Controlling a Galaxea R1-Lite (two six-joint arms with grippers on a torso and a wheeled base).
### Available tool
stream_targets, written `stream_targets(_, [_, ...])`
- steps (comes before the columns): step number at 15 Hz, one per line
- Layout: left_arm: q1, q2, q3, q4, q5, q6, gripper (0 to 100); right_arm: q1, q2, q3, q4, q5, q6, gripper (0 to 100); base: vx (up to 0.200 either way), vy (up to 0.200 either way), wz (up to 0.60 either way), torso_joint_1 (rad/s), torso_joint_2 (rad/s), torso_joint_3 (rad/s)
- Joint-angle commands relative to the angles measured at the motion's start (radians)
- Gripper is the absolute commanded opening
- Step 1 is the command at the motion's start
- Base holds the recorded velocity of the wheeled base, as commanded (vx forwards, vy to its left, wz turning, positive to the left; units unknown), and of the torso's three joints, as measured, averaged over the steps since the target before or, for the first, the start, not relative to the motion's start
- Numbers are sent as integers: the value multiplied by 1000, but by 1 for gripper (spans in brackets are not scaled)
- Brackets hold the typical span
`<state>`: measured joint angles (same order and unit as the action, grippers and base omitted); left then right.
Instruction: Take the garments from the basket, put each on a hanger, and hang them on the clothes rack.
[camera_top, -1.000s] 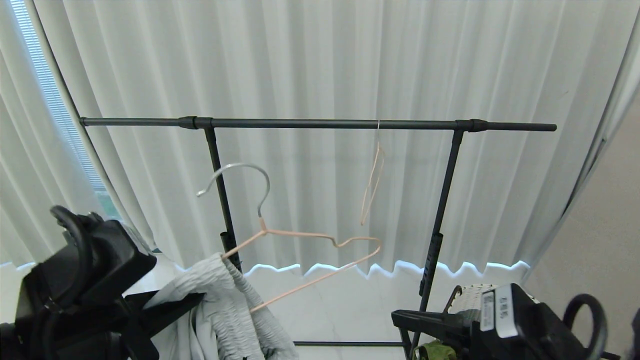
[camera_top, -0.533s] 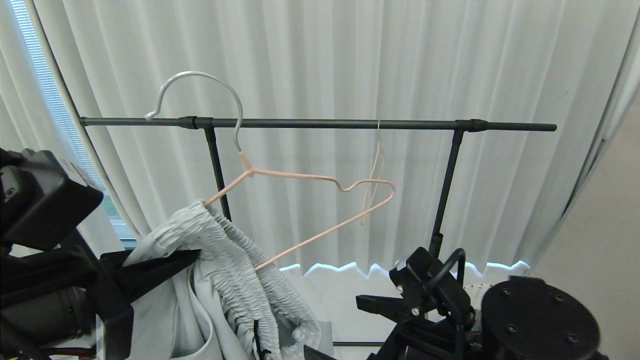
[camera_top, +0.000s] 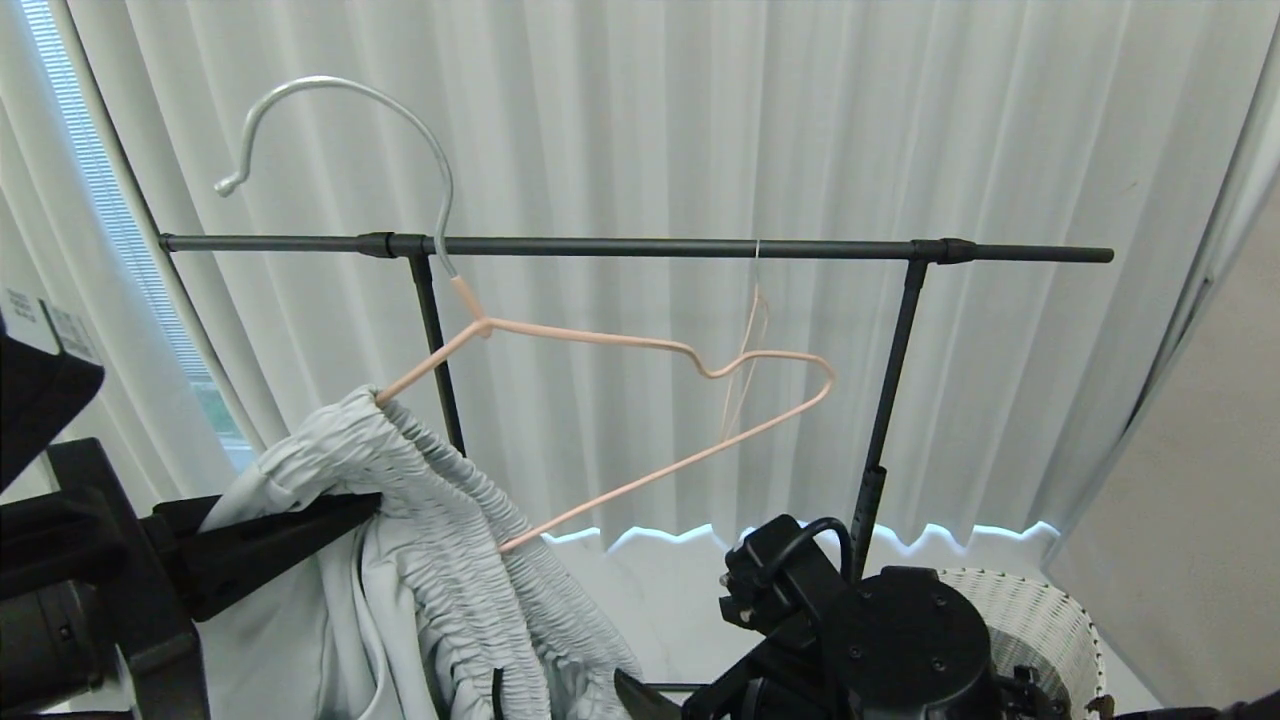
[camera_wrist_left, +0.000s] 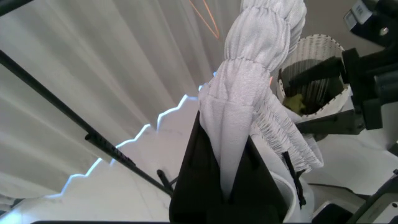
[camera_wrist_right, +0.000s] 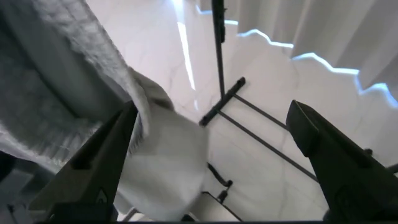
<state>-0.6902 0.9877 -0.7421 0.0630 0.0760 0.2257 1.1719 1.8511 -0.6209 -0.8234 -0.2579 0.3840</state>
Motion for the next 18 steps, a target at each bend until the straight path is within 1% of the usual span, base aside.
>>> stream_targets(1, [0, -3, 0, -2, 1, -2, 0, 0, 13, 6, 0, -4, -1, 100, 0, 0, 0, 0, 0, 0])
stream_targets(2, [0, -3, 0, -2, 1, -2, 0, 0, 16, 7, 0, -14, -1, 0, 0, 0, 0, 0, 0, 0])
stream_targets(7, [-2, 3, 3, -2, -1, -3, 0, 45, 5, -16, 0, -3, -7, 0, 0, 0, 0, 0, 0, 0])
stream_targets(11, [-2, 5, 6, -2, -1, -2, 0, 46, -6, -16, 0, -1, -7, 0, 0, 0, 0, 0, 0, 0])
stream_targets(12, [-2, 5, 6, -2, -1, -2, 0, 48, -10, -14, -2, -4, -7, 100, 0, 0, 0, 0, 0, 0])
stream_targets(18, [-14, 3, 4, -2, -1, -2, 0, 49, 2, -42, -2, 3, -22, 100, 0, 0, 0, 0, 0, 0])
